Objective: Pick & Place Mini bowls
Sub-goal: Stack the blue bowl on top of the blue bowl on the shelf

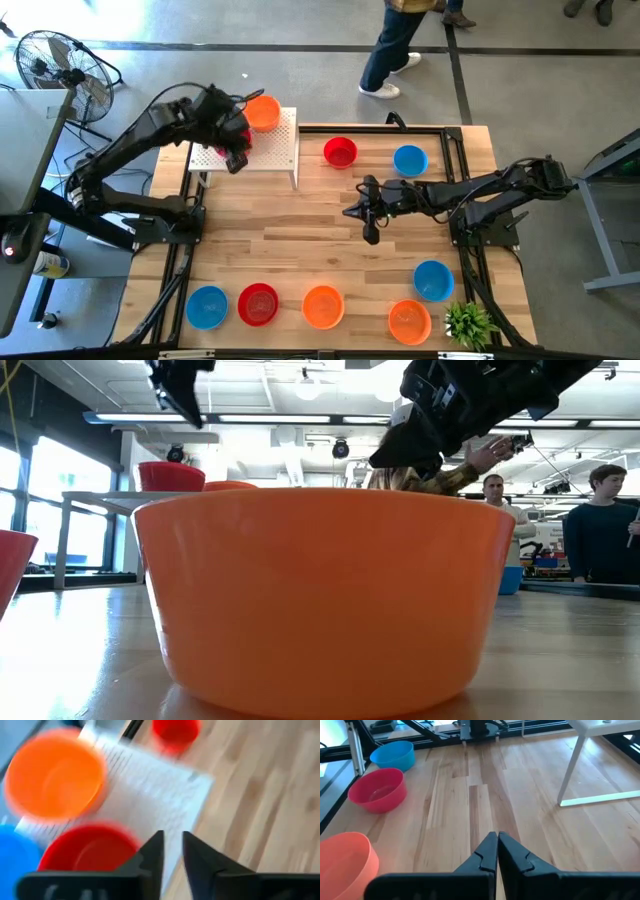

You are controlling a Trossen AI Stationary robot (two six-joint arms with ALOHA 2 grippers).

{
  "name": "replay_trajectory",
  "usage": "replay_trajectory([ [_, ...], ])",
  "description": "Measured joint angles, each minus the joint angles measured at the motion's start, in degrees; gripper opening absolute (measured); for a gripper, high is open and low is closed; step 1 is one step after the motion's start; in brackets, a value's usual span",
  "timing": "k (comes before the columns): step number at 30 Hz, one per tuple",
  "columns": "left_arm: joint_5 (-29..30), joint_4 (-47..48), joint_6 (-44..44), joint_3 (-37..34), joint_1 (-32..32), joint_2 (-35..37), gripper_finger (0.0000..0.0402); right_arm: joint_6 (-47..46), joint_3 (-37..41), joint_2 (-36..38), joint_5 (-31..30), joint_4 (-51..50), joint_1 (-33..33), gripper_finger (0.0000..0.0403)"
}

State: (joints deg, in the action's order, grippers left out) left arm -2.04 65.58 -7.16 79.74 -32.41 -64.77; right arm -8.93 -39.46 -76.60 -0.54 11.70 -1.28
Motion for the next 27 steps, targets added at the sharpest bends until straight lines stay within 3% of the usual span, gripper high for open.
replay_trajectory([
  [4, -1.6, -10.0, 1.5, -6.2, 5.9, 3.6, 0.0007, 0.1, 0.0, 0.0, -0.5, 0.0, 0.0, 0.0003],
  [12, 2.6, -47.7, 6.3, -27.3, 20.4, 9.4, 0.0006, 0.2, 0.0, 0.0, -4.8, 0.1, -0.2, 0.0003],
  [19, 6.8, -77.2, 7.4, -43.4, 27.1, 8.7, 0.0001, -1.3, 0.0, 0.0, -6.9, -0.3, -2.0, 0.0007],
  [24, 6.4, -93.2, 8.0, -52.2, 27.7, 8.3, 0.0001, -5.7, 0.0, 2.3, -4.7, -9.5, -3.8, 0.0027],
  [27, 6.4, -97.2, 9.0, -55.8, 27.6, 8.2, 0.0001, -10.3, -1.5, 5.4, -3.1, -22.1, -5.6, 0.0051],
])
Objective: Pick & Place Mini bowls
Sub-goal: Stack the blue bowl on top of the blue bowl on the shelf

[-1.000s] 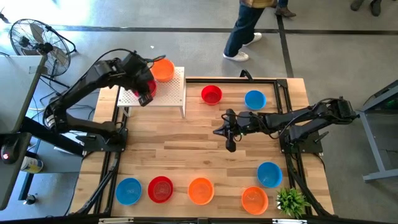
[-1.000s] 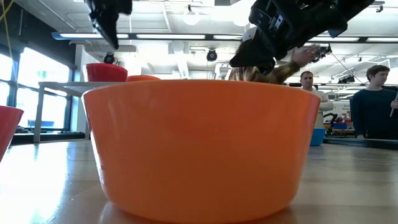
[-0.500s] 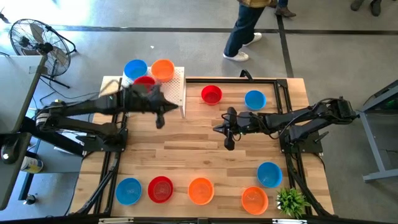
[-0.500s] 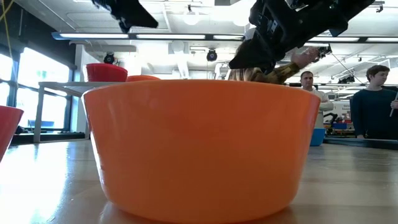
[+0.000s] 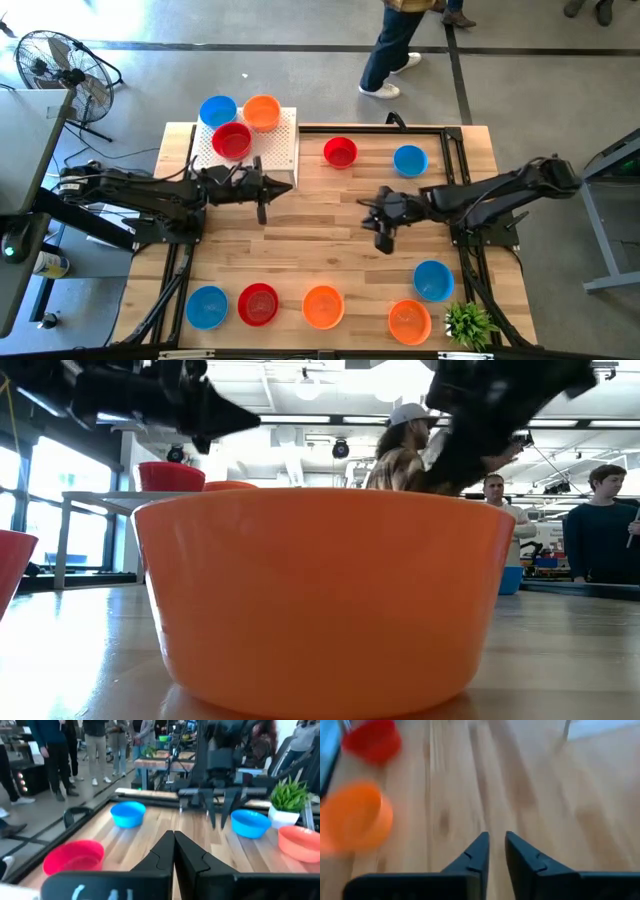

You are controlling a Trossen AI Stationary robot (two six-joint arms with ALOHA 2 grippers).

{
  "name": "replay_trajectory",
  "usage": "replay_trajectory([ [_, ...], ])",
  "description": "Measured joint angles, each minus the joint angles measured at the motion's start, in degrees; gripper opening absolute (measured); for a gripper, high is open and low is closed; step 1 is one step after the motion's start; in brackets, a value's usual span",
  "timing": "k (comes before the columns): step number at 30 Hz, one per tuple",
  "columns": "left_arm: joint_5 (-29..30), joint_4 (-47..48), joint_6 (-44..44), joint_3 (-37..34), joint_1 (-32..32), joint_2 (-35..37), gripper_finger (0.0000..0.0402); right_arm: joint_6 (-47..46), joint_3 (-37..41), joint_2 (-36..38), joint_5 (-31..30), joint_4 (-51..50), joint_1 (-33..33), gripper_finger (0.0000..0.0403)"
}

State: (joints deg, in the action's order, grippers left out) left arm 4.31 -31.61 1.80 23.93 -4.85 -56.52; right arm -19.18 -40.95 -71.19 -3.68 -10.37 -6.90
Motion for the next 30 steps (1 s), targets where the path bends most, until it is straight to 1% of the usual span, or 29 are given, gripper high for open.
replay_trajectory([
  [2, -0.1, -1.9, 0.0, -1.2, 0.0, 0.0, 0.0001, -2.7, -2.3, 1.7, 0.6, -11.1, -1.8, 0.0069],
  [5, -0.1, -2.1, -0.1, -1.6, 0.0, 0.0, 0.0001, -5.5, -6.8, 2.6, 1.1, -26.9, -5.2, 0.0096],
  [7, -0.2, -2.2, -0.3, -1.6, 0.0, 0.0, 0.0001, -6.6, -9.4, 2.6, 1.4, -35.4, -7.6, 0.0112],
  [10, -0.5, -2.0, -0.3, -1.6, 0.0, 0.0, 0.0001, -9.2, -11.2, 2.6, 4.4, -42.7, -11.0, 0.0133],
  [13, -0.5, -2.0, -0.4, -1.6, 0.0, 0.0, 0.0001, -12.6, -10.7, 2.6, 9.9, -47.7, -14.3, 0.0147],
  [16, -0.5, -2.0, -0.4, -1.6, 0.0, 0.0, 0.0001, -15.5, -9.3, 2.6, 15.5, -50.7, -18.0, 0.0156],
  [18, -0.5, -2.0, -0.4, -1.6, 0.0, 0.0, 0.0001, -16.5, -7.8, 2.6, 17.4, -51.5, -20.3, 0.0158],
  [23, -0.5, -1.7, -0.4, -1.6, 0.0, 0.0, 0.0001, -16.9, -2.0, 2.6, 17.9, -48.4, -23.6, 0.0152],
  [25, -0.5, -1.7, -0.4, -1.6, 0.0, 0.0, 0.0001, -17.5, 1.1, 2.6, 18.9, -44.9, -23.7, 0.0147],
  [30, -0.5, -1.7, -0.2, -1.6, 0.0, 0.0, 0.0001, -22.8, 6.5, 2.6, 19.9, -38.1, -22.7, 0.0132],
])
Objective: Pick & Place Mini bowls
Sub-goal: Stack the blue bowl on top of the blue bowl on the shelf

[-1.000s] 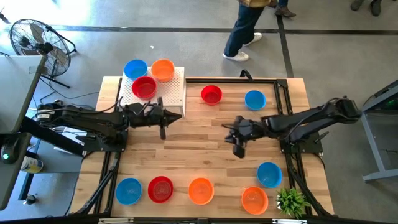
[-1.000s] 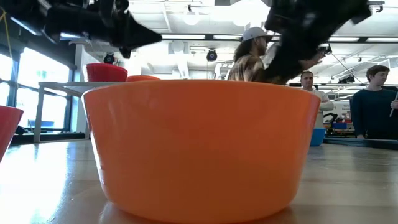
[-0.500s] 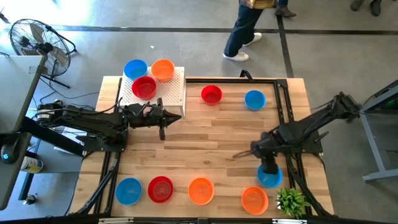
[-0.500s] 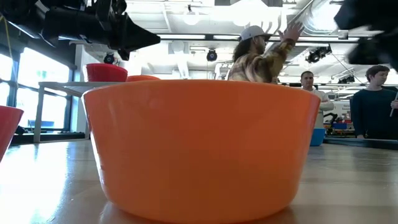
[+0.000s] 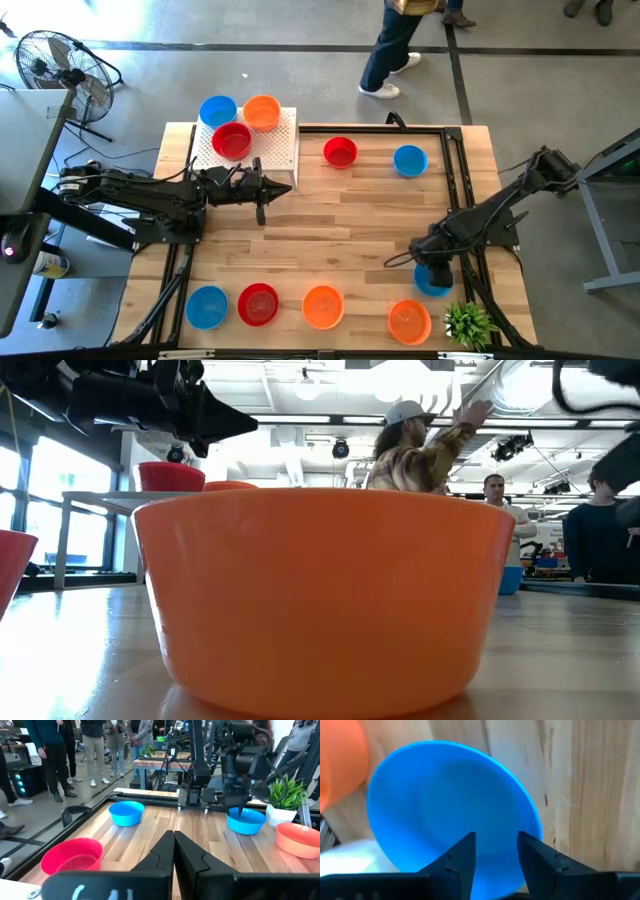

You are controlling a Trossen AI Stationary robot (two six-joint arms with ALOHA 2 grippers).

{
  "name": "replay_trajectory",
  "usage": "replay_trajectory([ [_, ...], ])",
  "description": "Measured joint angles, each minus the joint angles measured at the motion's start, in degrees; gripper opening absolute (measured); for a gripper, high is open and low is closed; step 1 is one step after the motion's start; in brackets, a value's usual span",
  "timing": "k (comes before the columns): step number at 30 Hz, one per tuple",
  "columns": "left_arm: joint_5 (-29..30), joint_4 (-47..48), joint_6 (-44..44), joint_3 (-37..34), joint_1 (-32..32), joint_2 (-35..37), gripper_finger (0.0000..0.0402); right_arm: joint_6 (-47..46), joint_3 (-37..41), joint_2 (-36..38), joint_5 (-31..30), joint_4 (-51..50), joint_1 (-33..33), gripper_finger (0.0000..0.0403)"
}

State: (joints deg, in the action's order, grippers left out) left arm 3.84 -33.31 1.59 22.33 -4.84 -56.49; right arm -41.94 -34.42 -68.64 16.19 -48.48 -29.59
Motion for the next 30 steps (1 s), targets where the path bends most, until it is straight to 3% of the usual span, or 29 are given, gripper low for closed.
replay_trajectory([
  [10, 0.0, 0.0, 0.0, 0.0, 0.0, 0.0, 0.0001, -2.6, -3.2, 0.0, -2.5, 0.3, 0.3, 0.0085],
  [18, 0.1, 0.0, 0.0, 0.0, 0.0, 0.0, 0.0001, 0.4, -6.9, 0.0, -13.6, -8.6, 0.4, 0.0131],
  [24, 0.1, 0.0, 0.0, 0.0, 0.0, 0.0, 0.0001, 1.4, -2.1, 0.0, -10.4, -3.1, 1.0, 0.0154],
  [30, 0.1, 0.1, 0.0, 0.0, 0.0, 0.0, 0.0001, 0.9, 1.4, 0.0, -8.0, 1.1, 2.4, 0.0106],
])
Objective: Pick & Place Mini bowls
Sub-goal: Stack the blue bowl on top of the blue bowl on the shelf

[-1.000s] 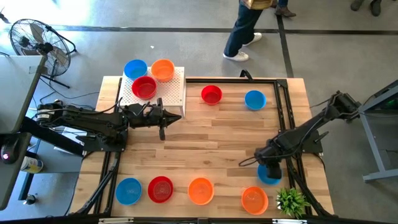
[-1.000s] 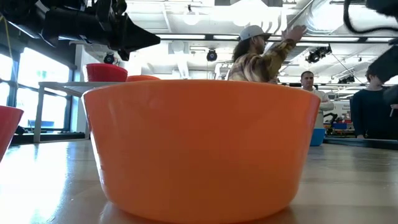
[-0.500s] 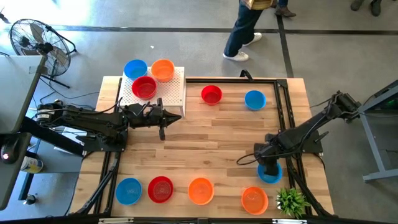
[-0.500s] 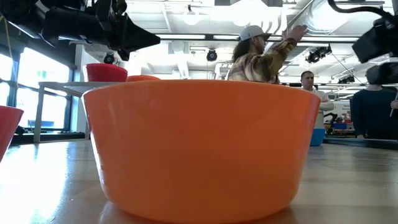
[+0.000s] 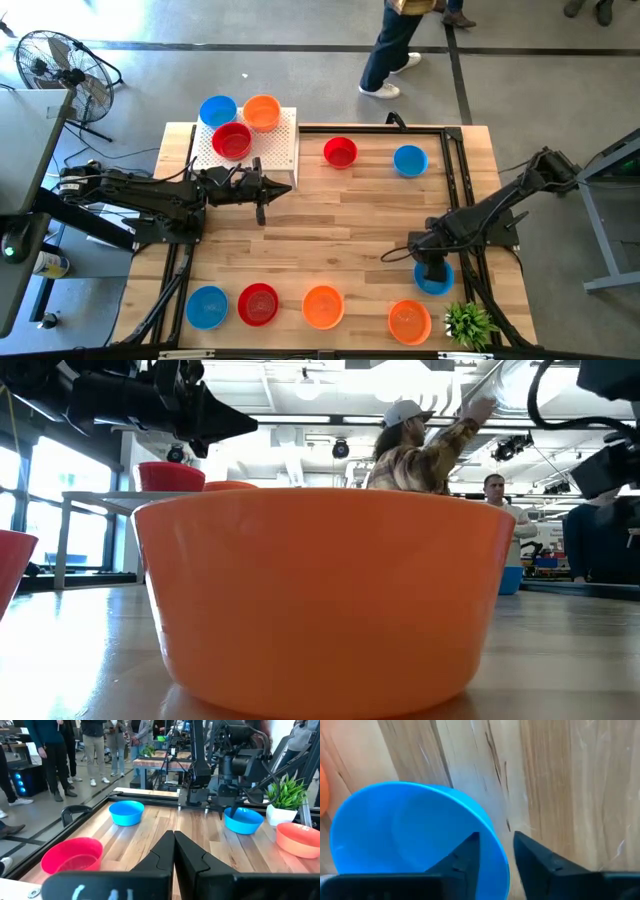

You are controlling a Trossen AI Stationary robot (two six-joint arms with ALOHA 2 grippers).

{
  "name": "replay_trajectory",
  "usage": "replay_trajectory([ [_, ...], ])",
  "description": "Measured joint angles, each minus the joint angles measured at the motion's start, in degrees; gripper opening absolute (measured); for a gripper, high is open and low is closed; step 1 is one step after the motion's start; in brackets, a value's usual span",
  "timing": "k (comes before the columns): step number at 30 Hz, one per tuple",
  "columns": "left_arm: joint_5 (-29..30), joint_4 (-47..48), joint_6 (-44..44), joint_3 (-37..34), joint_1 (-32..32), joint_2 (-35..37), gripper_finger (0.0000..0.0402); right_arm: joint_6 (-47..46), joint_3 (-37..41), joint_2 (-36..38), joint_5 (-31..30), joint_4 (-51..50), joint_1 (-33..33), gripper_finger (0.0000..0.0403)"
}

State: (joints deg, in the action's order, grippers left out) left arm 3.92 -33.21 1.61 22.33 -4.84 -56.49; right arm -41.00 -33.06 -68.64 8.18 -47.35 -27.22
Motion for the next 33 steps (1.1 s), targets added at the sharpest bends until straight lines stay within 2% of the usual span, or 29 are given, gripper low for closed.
replay_trajectory([
  [4, 0.0, 0.1, 0.0, 0.0, 0.0, 0.0, 0.0001, -0.4, 0.1, 0.0, 2.7, 0.5, 1.7, 0.0031],
  [6, 0.0, 0.1, 0.0, 0.0, 0.0, 0.0, 0.0001, -1.0, -0.1, 0.0, 4.3, 1.2, 2.5, 0.0009],
  [9, 0.0, 0.1, 0.0, 0.0, 0.0, 0.0, 0.0001, -1.5, -2.2, 0.0, 5.0, 1.1, 4.2, 0.0016],
  [13, 0.0, 0.2, 0.0, 0.0, 0.0, 0.0, 0.0001, -1.2, -7.2, 0.0, 4.9, 1.2, 7.9, 0.0003],
  [20, 0.0, 0.2, 0.0, 0.0, 0.0, 0.0, 0.0001, -3.8, -18.0, -1.6, -0.9, 4.1, 17.6, 0.0003],
  [24, 0.0, 0.3, -0.1, 0.0, 0.0, 0.0, 0.0001, -1.0, -23.9, -8.4, -2.7, 5.3, 22.9, 0.0003],
  [33, 0.0, 0.9, -0.2, 0.0, 0.0, 0.0, 0.0001, 8.8, -36.0, -30.3, -3.6, 12.4, 28.1, 0.0004],
])
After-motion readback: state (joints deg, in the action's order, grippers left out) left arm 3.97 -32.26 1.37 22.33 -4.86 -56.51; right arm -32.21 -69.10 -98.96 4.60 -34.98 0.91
